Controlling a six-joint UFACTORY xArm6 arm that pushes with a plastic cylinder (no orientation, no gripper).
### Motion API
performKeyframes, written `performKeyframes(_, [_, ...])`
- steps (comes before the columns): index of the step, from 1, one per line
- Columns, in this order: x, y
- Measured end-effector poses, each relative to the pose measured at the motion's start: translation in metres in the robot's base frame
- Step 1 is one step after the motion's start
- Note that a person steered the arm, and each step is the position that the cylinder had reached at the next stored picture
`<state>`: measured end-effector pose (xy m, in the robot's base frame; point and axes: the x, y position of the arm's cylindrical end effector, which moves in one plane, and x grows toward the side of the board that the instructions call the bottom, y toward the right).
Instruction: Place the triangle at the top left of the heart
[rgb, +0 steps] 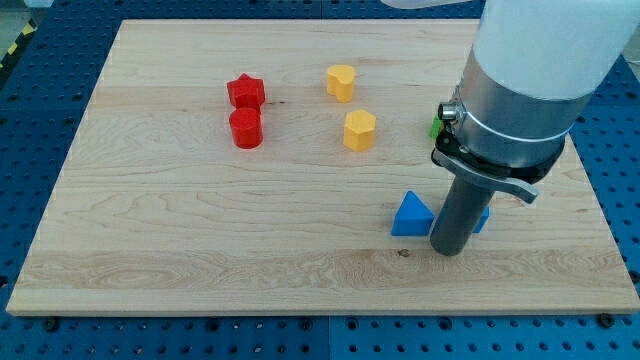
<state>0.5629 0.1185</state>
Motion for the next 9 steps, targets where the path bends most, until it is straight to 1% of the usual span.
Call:
performKeyframes(3, [-0.026,-0.051])
performKeyframes(4, [-0.041,-0.070])
performKeyframes(9, [-0.119,-0.082])
